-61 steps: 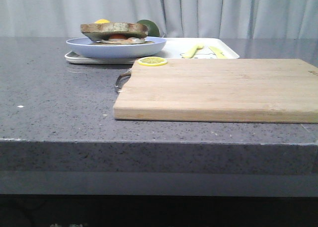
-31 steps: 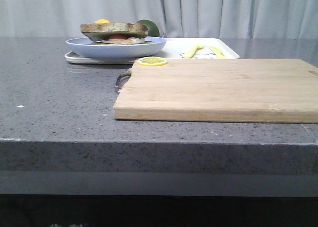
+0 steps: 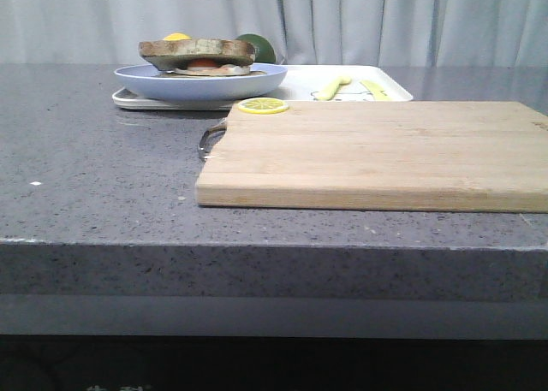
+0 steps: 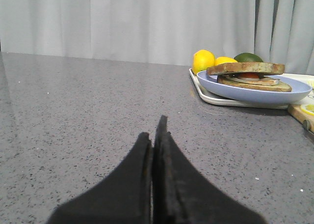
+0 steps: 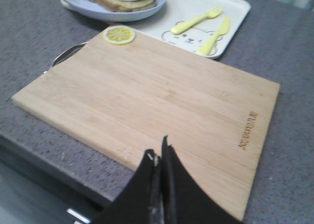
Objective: Place bread and move sandwich to tray
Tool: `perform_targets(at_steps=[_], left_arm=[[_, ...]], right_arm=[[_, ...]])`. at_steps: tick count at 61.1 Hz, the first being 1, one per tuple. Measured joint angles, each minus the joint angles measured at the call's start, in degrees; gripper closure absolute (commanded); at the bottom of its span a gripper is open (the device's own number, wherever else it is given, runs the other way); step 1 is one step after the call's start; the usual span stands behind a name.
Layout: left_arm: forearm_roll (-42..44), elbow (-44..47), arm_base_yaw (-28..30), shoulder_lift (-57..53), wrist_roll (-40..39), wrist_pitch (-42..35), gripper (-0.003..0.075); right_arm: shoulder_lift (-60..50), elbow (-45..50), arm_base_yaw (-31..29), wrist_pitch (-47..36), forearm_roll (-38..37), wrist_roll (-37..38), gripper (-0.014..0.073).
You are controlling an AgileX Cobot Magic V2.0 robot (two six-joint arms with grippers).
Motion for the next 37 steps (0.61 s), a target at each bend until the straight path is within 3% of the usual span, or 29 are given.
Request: perform_targets(at_steps=[23,37], left_arm=[[0.0,0.0,0.0,0.0,0.0,0.0,0.0741],[0.0,0.0,0.0,0.0,0.0,-0.1,0.0741]], right_arm=[[-21.6,29.7,-10.9,-26.9,2.7,0.0,0.0664],[-25.2,33.6,-12.6,-27.4,3.0,0.0,0.0664]])
